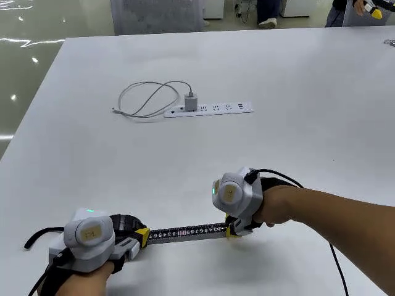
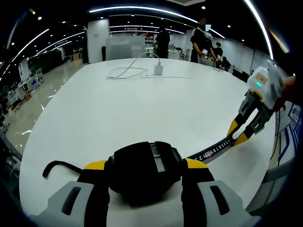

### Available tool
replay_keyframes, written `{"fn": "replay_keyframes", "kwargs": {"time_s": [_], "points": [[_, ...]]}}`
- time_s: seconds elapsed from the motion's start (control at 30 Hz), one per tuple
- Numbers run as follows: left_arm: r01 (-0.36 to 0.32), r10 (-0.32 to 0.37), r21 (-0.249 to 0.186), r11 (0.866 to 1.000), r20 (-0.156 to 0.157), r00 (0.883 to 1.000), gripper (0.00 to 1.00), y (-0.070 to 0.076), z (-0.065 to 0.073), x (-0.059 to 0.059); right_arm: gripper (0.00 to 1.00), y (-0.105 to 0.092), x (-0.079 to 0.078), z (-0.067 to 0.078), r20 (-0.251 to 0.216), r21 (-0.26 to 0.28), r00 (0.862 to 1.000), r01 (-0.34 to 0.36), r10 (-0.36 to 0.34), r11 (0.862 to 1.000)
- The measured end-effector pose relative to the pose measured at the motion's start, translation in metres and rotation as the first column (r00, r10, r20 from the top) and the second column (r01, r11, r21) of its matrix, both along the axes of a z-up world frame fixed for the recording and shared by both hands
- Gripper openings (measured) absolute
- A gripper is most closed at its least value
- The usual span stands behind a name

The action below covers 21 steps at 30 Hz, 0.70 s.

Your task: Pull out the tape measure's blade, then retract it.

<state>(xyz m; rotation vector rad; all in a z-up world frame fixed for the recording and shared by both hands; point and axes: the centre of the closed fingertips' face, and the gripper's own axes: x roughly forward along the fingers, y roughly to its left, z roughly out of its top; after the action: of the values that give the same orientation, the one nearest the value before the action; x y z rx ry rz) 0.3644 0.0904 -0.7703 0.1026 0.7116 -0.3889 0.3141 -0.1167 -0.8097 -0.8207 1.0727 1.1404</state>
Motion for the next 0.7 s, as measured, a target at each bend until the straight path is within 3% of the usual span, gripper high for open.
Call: {"fn": "replay_keyframes", "kwargs": {"time_s": [0.7], "points": [[0.0,0.0,-0.001,1.0,0.001,1.0,0.57,-0.0004,-0.0001,-0.0005,0.09,0.0059,0.0006,-0.0011,0.007,-0.005,1.0,-0.004,0.004,1.0]]}}
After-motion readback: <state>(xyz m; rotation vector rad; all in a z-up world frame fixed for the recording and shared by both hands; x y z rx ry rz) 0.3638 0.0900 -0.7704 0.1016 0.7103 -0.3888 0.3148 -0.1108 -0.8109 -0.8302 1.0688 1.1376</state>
